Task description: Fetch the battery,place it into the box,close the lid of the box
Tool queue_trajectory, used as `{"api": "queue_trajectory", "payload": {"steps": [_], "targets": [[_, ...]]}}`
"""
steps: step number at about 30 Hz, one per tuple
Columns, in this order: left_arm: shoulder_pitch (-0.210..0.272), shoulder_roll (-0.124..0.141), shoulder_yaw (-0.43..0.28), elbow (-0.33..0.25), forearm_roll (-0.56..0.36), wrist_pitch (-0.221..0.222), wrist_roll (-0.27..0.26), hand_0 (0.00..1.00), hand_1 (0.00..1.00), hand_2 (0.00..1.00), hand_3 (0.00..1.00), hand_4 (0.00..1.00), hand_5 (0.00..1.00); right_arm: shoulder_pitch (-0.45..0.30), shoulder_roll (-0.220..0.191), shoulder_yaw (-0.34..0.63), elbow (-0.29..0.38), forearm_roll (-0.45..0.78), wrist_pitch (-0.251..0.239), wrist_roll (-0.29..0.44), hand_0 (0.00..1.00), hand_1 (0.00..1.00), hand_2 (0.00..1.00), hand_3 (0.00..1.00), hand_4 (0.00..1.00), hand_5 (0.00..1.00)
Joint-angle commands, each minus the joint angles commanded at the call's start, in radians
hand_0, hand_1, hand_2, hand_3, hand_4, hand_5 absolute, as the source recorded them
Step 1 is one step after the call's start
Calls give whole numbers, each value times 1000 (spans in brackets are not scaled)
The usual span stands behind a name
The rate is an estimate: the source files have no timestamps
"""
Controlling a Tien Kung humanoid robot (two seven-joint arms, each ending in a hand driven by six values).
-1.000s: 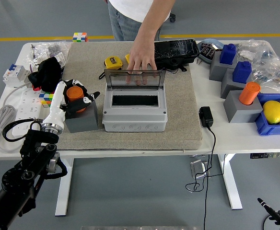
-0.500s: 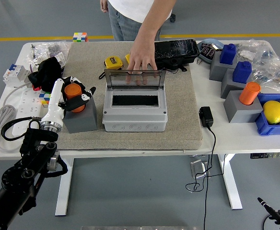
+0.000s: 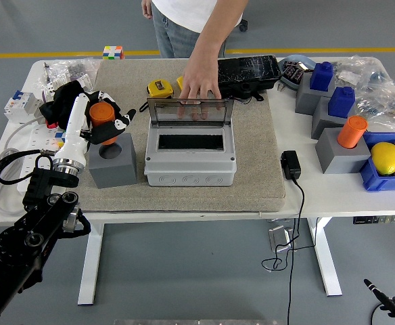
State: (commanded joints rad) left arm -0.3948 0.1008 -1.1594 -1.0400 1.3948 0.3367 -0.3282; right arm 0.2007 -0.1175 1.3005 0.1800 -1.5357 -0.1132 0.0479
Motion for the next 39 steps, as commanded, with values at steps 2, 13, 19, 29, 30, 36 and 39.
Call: {"api": "queue_trajectory", "payload": {"steps": [2, 13, 19, 29, 30, 36, 39], "targets": [[3, 28, 23, -36, 63, 6, 25, 2, 2, 6, 6, 733, 2, 0, 0, 1, 0, 0, 0, 0, 906, 883, 812, 870, 998, 998], [19, 150, 64, -253, 493, 45, 190, 2, 2, 3, 4, 720, 2, -5, -10, 5, 0, -13, 0, -2, 906, 883, 813, 869, 998, 998], [47, 182, 107, -365, 753, 49, 285, 2, 2, 2, 3, 721, 21, -10, -11, 0, 0, -11, 0, -3, 906, 883, 812, 869, 998, 998], [58, 215, 274, -490, 874, 78, 459, 2, 2, 2, 2, 739, 57, -4, -15, -4, 0, -9, -1, -3, 907, 884, 812, 869, 998, 998], [54, 209, 286, -488, 874, 80, 467, 2, 2, 2, 2, 739, 57, -3, -16, -2, 0, -11, -1, -4, 907, 884, 812, 869, 998, 998], [-5, 157, 383, -410, 874, 103, 505, 2, 2, 2, 2, 743, 56, -7, -19, 14, 0, -23, -1, -7, 906, 883, 812, 869, 998, 998], [-38, 119, 437, -368, 874, 122, 527, 2, 2, 2, 2, 745, 68, -11, -20, 34, 0, -40, -1, -9, 906, 883, 812, 869, 998, 998]]}}
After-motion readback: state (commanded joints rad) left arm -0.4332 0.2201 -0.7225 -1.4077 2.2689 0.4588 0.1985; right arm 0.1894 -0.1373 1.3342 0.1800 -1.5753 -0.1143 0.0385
